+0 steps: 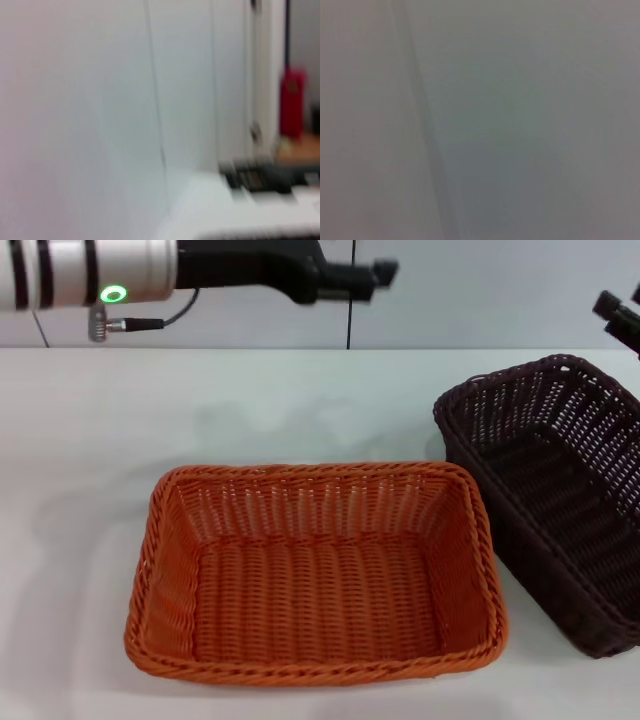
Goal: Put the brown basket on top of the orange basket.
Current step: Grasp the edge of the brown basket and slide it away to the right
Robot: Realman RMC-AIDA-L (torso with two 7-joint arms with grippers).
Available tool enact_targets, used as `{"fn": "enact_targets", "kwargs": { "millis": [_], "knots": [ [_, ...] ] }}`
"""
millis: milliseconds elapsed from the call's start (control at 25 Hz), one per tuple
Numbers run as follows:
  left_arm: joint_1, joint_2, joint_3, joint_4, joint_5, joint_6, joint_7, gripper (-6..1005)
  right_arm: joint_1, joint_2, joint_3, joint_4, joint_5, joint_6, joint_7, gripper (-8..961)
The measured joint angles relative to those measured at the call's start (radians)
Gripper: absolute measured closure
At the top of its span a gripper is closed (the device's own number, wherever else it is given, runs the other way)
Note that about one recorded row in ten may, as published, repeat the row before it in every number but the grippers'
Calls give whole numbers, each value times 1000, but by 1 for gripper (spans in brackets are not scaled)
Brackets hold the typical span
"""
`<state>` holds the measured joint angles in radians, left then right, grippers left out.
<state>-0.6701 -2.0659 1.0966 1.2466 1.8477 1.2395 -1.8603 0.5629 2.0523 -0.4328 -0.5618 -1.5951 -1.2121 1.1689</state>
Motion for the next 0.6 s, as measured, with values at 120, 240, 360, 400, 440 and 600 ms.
{"fn": "enact_targets", "kwargs": {
  "millis": [120, 240, 360, 400, 440, 600],
  "knots": [
    [101, -1, 67, -53, -269, -138, 195, 147, -20, -32, -99, -198, -175, -85, 242, 327],
    [157, -3, 123, -159, -526, -214, 428, 147, -7, -68, -106, -354, -398, -237, 402, 327],
    [174, -1, 160, -276, -733, -212, 624, 148, 8, -76, -99, -480, -602, -357, 456, 327],
    [174, -1, 160, -276, -733, -212, 624, 148, 11, -76, -99, -507, -650, -383, 464, 327],
    [173, 1, 176, -370, -845, -196, 724, 148, 18, -76, -99, -568, -774, -453, 473, 327],
    [166, -1, 177, -432, -884, -173, 763, 149, 12, -70, -105, -627, -886, -509, 471, 328]
  ]
}}
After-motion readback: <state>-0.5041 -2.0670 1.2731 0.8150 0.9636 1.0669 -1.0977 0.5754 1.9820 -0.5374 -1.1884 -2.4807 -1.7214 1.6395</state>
